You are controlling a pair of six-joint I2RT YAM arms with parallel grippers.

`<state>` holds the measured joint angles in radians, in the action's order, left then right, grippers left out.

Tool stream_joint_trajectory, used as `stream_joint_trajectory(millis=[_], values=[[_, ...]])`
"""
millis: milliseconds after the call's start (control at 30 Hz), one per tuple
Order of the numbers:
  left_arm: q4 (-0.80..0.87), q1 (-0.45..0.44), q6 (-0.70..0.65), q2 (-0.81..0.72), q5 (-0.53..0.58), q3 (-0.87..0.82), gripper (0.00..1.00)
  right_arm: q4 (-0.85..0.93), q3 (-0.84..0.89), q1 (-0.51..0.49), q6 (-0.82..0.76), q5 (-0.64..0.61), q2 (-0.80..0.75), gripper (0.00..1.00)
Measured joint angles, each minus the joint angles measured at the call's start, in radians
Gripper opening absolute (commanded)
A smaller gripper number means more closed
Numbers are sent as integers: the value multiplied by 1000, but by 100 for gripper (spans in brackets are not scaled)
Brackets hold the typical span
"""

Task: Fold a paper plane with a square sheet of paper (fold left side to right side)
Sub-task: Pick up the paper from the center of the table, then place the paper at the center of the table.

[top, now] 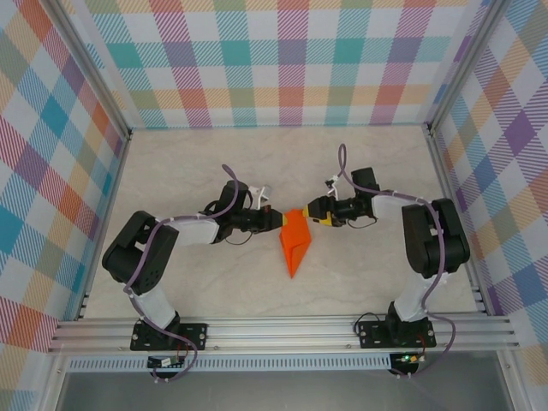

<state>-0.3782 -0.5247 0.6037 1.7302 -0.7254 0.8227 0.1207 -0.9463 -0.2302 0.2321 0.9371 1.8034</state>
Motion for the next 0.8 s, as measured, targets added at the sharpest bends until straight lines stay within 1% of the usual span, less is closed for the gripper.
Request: stream_joint_trajectory(millis=[100, 267, 400, 567, 633, 733, 767, 800], values=[[-6, 0, -3, 0, -16, 0, 0, -10, -14, -6, -10, 20, 37, 74], [-25, 0, -2, 4, -27, 0, 0, -32, -17, -13, -8, 37, 76, 66], [-34, 0, -2, 31, -38, 1, 0, -40, -17, -21, -6, 45, 92, 58], [-45, 0, 2, 62, -45, 1, 0, -74, -15, -28, 6, 59, 92, 44], [-46, 0, 3, 71, -45, 1, 0, -80, -12, -31, 13, 63, 92, 36], [-47, 0, 5, 81, -45, 1, 0, -84, -3, -33, 17, 62, 92, 29], [-47, 0, 6, 83, -44, 1, 0, -83, 0, -33, 17, 62, 92, 25], [-47, 0, 6, 84, -45, 1, 4, -82, 1, -33, 18, 60, 92, 23]])
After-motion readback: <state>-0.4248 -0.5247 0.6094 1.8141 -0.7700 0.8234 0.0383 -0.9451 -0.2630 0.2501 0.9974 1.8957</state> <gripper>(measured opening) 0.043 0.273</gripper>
